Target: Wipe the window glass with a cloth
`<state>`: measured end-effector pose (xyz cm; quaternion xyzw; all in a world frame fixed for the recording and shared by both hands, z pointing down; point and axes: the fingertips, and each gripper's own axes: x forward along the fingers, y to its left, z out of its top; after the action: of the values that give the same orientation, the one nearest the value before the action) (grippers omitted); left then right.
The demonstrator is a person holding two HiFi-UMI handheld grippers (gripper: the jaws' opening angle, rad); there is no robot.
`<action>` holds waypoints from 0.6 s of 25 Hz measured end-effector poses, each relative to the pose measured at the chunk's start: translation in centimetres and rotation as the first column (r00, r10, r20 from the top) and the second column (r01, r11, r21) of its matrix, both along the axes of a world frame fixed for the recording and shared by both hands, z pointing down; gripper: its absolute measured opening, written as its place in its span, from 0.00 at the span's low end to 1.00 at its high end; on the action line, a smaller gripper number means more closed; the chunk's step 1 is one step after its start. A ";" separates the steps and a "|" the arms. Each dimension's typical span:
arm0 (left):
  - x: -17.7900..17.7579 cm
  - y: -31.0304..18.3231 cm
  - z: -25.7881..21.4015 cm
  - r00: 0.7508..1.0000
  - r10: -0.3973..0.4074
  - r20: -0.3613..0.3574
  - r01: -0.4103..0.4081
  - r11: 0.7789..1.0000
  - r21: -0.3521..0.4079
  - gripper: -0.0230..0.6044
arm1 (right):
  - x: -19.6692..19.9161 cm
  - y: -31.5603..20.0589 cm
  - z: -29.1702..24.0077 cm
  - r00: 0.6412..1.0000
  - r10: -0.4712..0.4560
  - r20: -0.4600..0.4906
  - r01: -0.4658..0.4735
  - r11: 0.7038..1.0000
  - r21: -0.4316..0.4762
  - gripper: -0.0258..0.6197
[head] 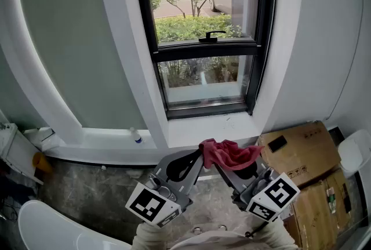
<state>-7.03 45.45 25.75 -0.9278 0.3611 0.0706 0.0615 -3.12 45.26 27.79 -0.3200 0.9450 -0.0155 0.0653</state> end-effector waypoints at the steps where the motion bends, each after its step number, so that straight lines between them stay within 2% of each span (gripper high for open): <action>1: -0.1 -0.1 0.0 1.000 -0.001 0.000 0.001 1.000 0.000 0.04 | -0.1 0.0 0.0 1.000 0.000 0.000 0.000 1.000 0.000 0.22; 15: -1.5 -1.0 0.4 0.999 0.013 0.031 -0.012 1.000 -0.019 0.04 | -1.9 -0.8 0.7 1.000 0.030 -0.003 -0.030 0.999 -0.027 0.22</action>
<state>-8.57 44.47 26.12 -0.9316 0.3549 0.0533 0.0580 -5.05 44.41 28.53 -0.3351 0.9399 -0.0269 0.0598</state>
